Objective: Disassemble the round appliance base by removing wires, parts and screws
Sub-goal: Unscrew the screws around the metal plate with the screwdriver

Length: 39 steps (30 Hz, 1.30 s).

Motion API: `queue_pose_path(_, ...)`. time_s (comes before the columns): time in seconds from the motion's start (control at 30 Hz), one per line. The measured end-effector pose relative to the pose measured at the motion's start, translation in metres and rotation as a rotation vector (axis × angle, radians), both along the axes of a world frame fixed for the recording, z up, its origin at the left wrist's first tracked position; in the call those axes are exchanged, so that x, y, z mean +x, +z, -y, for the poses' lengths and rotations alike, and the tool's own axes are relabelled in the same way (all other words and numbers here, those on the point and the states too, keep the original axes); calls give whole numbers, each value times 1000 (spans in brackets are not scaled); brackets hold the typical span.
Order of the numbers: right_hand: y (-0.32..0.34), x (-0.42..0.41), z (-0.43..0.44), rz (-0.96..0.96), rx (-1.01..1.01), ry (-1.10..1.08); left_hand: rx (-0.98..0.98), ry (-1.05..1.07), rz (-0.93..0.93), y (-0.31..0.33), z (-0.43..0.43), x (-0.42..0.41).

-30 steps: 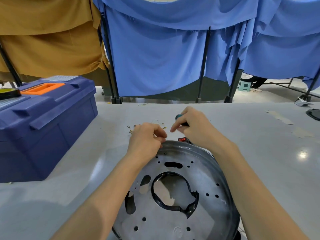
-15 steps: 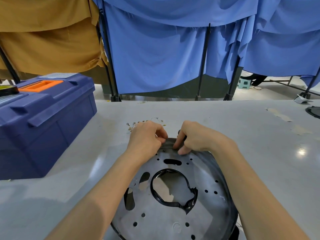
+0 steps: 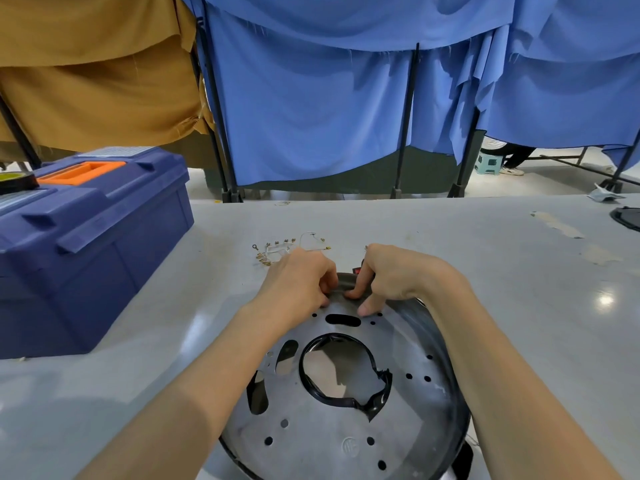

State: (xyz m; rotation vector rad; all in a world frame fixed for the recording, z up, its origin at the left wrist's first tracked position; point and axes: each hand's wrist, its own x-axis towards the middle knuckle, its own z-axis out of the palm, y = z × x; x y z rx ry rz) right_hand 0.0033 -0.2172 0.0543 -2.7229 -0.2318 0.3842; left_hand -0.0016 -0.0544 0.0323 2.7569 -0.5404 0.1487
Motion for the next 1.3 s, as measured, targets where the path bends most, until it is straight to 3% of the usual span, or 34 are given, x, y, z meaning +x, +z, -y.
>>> queue_pose_path(0.4, -2, 3, 1, 8, 14, 13, 593, -118, 291, -3, 16, -9)
queue_pose_path(0.83, 0, 0, 0, 16, 3, 48, 672, -134, 395, -19, 15, -9)
queue_pose_path(1.3, 1, 0, 0, 14, 18, 46, 720, -175, 379, -22, 8, -8)
